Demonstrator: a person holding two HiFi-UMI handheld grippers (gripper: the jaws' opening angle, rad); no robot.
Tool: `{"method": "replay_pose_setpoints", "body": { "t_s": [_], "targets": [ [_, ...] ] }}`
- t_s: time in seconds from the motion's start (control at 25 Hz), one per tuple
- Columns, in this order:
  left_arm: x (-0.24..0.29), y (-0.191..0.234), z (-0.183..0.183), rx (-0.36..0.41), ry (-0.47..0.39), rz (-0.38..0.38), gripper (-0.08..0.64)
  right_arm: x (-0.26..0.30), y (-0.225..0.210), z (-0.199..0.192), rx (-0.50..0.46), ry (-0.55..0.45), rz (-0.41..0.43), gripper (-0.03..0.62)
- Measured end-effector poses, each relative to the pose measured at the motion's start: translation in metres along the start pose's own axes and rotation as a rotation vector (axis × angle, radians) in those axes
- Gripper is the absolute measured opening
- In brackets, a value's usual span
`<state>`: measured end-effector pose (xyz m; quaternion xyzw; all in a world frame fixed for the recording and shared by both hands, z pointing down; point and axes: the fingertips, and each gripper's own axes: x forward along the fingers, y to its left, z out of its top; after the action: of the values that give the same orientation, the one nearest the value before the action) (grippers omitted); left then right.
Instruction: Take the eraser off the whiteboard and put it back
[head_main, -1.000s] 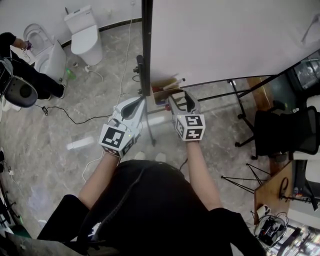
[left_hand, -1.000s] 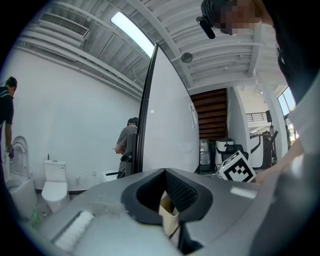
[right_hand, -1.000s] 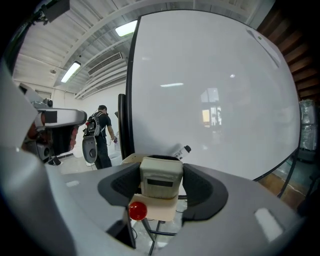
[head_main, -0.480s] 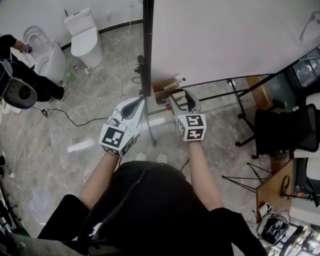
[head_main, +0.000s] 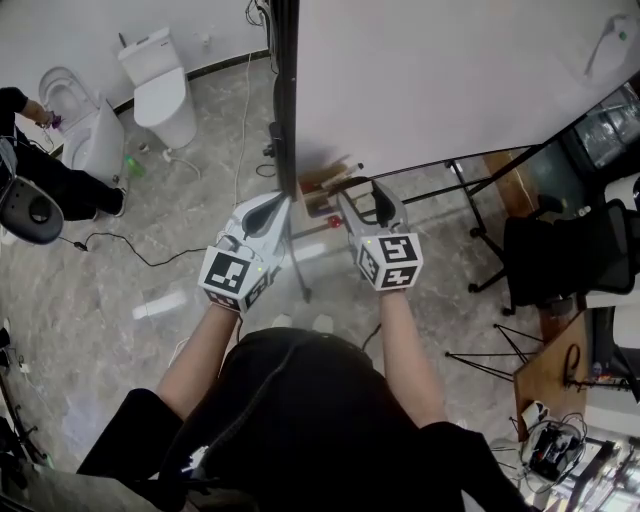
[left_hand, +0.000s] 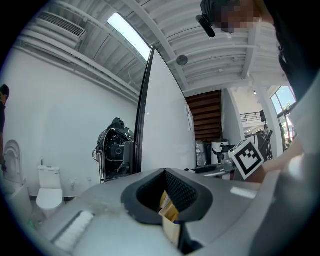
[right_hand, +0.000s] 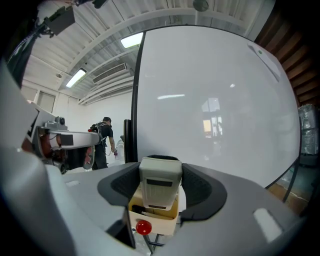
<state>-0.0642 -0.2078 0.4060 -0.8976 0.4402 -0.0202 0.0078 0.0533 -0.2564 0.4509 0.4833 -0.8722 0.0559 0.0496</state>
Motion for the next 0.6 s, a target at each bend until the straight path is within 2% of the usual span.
{"method": "replay_pose_setpoints", "body": {
  "t_s": [0.32, 0.6],
  "targets": [
    [0.012, -0.006, 0.013, 0.002, -0.028, -0.053, 0.005, -0.016, 0.010, 0.036, -0.007, -0.075, 0.013, 0.265],
    [0.026, -0.016, 0.029, 0.014, -0.059, -0.109, 0.004, -0.037, 0.011, 0.074, -0.039, -0.140, -0.009, 0.265]
  ]
}}
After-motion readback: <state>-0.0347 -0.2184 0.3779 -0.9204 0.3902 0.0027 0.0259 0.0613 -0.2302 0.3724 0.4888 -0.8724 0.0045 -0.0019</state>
